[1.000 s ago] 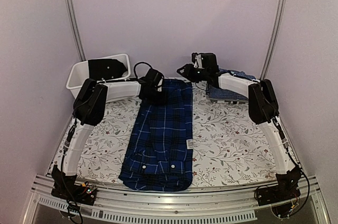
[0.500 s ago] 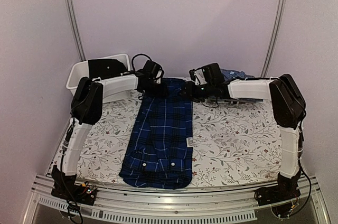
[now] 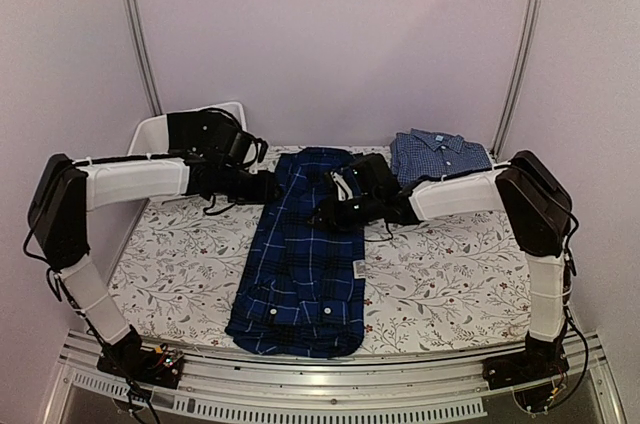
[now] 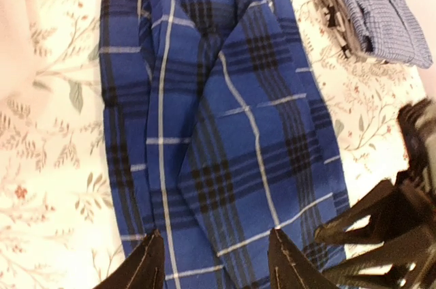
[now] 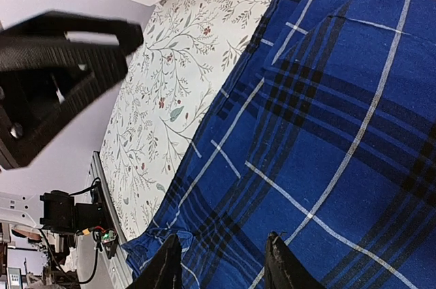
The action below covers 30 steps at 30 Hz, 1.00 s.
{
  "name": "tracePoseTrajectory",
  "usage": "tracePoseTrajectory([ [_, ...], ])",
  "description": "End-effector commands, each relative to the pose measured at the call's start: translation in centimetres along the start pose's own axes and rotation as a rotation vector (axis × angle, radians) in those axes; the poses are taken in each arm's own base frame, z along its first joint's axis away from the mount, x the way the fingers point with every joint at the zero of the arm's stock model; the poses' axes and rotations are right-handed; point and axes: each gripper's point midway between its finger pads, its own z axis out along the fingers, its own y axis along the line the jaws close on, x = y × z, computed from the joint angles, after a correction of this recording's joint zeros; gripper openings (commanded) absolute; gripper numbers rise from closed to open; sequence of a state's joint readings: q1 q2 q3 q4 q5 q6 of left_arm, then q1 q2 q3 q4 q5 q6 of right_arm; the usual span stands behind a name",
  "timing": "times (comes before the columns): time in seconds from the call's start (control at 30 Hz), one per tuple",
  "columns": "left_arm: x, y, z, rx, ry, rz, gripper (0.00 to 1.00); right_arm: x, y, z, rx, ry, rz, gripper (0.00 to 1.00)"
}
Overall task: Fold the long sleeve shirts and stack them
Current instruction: Smooth out the rectangle-folded shirt at the center of the board.
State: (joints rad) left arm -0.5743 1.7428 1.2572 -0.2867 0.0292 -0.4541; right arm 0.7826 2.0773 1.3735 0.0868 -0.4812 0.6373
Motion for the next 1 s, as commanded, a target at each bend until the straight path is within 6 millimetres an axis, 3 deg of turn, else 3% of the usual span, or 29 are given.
tracePoseTrajectory([
  [0.0,4.3,1.4,-1.6,-0.012,0.036,-0.075,0.51,1.0,-2.6,1.1,0.026,0.007,0.026,0.41],
  [0.13,8.7,3.2,-2.8,-0.044,0.107,-0.125,0.48,2.0,-5.7,1.3,0.053,0.038,0.072,0.40],
  [0.3,13.1,3.9,-4.2,-0.054,0.166,-0.180,0.46,2.0,-9.0,0.7,0.100,0.034,0.113,0.40],
  [0.53,16.7,3.5,-5.1,-0.045,0.219,-0.224,0.44,0.8,-12.1,0.6,0.133,0.024,0.146,0.40],
  [0.63,17.6,3.0,-5.4,-0.033,0.235,-0.225,0.40,-0.1,-12.5,0.5,0.161,0.021,0.133,0.40],
  [0.8,18.8,2.5,-6.2,-0.039,0.268,-0.219,0.33,-1.1,-11.7,0.0,0.169,0.013,0.098,0.40],
  [0.97,20.7,3.6,-6.9,-0.092,0.302,-0.216,0.31,-2.1,-9.4,-1.3,0.152,-0.005,0.063,0.40],
])
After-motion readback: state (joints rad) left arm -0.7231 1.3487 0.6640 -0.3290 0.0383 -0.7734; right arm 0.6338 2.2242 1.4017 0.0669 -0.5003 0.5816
